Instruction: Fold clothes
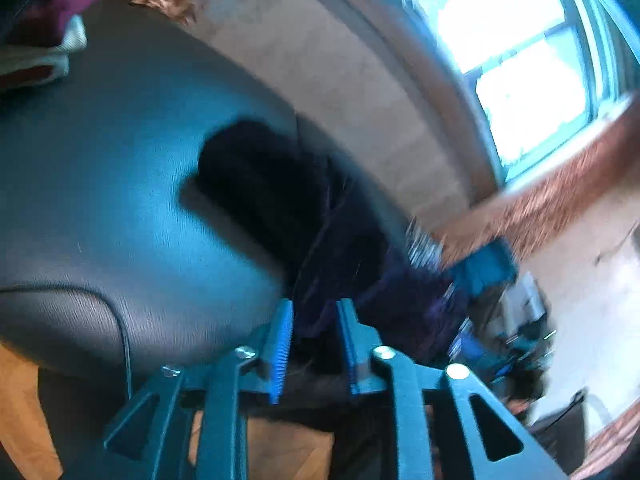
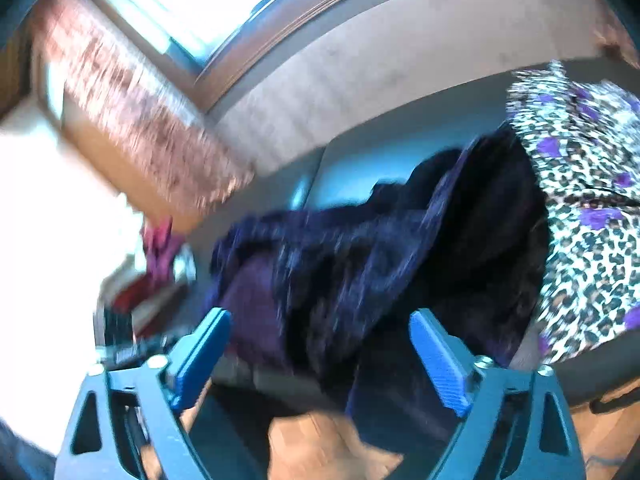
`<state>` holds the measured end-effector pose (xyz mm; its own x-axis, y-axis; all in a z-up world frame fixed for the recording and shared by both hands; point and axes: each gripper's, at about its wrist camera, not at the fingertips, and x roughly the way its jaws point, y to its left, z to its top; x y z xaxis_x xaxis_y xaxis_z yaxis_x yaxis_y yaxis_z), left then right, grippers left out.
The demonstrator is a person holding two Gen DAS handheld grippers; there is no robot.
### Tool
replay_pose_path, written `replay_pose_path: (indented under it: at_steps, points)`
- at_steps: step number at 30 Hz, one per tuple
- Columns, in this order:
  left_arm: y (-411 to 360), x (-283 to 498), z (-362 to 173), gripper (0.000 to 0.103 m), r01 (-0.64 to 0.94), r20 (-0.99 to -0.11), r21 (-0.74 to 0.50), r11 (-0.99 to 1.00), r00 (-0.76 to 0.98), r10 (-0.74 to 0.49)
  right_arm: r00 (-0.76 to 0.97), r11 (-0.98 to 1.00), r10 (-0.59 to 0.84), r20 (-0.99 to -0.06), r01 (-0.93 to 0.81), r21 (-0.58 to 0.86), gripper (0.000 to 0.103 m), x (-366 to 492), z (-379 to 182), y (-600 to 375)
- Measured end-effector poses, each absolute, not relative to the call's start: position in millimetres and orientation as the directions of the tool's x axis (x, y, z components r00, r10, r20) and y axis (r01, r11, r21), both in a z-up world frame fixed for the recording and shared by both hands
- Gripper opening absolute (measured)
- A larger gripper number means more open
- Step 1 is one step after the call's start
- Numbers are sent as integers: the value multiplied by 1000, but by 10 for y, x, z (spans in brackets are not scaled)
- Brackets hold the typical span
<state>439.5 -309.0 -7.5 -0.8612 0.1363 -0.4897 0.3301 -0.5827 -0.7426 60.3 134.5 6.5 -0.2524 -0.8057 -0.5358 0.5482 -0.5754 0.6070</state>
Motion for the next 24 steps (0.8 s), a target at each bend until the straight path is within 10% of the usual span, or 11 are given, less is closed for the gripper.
replay_pose_path:
  at_steps: [9,17,19,21,24]
  points:
    - [-3205,3538,20,54,281,-530,-673,-684,-828,182,-185,-549,-836,-516,280,788,98,205,-505,1133]
    - [-2855,2702,-228,54,207,-631,-559,-803,-734,250,-169,-574,-813,-558,397,716,103,250,-530,972]
    - [-2763,2623,-252,51,193,-659,-540,-820,-702,269,-159,-563,-819,-552,410,717,103,238,-554,945]
    - [-2795,2503,-266,11,220,-679,-538,-814,-686,263,-148,-563,-818,-555,403,722,103,208,-575,932]
    - [-2988,2280,-258,11,282,-690,-540,-793,-688,226,-167,-611,-783,-599,383,693,81,92,-536,877]
